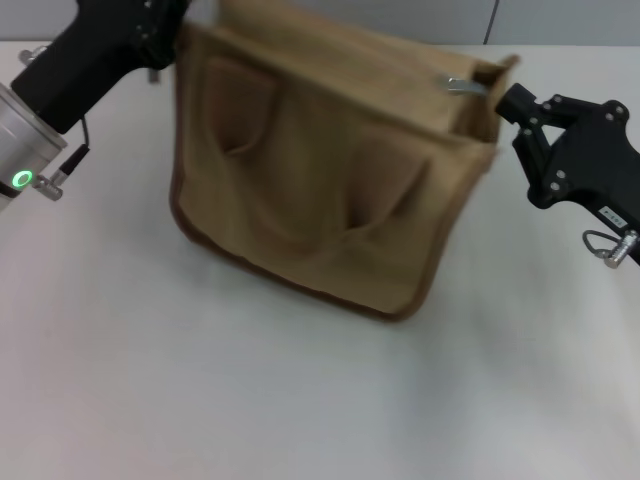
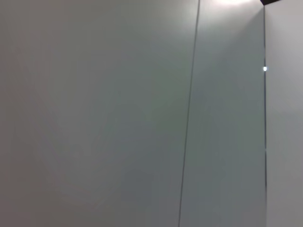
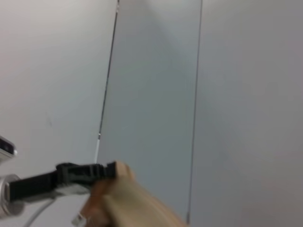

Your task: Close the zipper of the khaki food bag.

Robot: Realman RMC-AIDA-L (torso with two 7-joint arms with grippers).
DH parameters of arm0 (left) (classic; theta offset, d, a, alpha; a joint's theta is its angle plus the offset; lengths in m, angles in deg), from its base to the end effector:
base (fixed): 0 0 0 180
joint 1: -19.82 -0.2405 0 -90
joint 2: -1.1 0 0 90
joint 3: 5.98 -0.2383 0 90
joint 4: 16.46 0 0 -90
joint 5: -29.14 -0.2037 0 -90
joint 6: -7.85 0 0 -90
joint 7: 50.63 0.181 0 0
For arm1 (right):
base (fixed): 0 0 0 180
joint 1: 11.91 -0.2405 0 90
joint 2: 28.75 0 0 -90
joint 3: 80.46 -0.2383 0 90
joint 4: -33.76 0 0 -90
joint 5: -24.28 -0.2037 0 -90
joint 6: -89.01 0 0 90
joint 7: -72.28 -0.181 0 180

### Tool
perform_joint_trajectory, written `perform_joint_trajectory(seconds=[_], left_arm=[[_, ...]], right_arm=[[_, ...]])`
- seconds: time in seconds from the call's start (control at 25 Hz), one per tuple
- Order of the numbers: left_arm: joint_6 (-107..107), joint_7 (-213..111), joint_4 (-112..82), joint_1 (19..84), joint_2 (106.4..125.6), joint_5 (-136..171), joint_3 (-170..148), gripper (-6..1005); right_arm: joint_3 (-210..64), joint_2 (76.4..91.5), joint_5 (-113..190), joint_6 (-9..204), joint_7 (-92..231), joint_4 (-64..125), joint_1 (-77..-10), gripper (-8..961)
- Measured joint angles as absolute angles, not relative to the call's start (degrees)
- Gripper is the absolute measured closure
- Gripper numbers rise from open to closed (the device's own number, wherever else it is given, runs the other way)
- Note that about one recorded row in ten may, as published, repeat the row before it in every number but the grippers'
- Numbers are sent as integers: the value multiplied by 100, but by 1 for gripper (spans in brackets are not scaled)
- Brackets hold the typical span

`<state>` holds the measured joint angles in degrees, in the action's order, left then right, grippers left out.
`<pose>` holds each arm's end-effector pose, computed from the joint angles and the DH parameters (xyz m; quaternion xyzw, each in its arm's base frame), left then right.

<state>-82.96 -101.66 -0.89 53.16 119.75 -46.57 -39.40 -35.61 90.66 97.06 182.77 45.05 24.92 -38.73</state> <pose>-0.1919 0.3654 0.0254 -0.7813 -0.1373 -0.5119 0.3296 0.2171 0.3119 -0.0207 -0.8226 0.0446 0.4373 0.3607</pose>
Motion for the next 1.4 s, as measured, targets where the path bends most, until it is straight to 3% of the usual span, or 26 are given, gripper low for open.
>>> perform_joint_trajectory(seconds=[0.52,0.72,0.84,0.92,1.4], left_arm=[[-8666,-10358,-90,5132,11971,-4653,-3956,927],[-9027,-10898,36,5135,11956,-4609,-3911,919],[-9313,-11172,116,5134,11966,-4427,-3909,783],[-9612,-11335,119,5140,11967,-4314,-3918,693],[-10207,-11493,1098,4642,11940,-5151,-5461,435]], right_arm=[[-3566,9076,9679,18596,3792,2518,-3779,954],[-3537,9078,9679,18636,3723,2584,-3776,892],[-3515,9078,9680,18639,3721,2597,-3775,711],[-3502,9084,9683,18639,3720,2620,-3774,701],[-3409,9041,10058,19338,2700,2227,-3684,643]])
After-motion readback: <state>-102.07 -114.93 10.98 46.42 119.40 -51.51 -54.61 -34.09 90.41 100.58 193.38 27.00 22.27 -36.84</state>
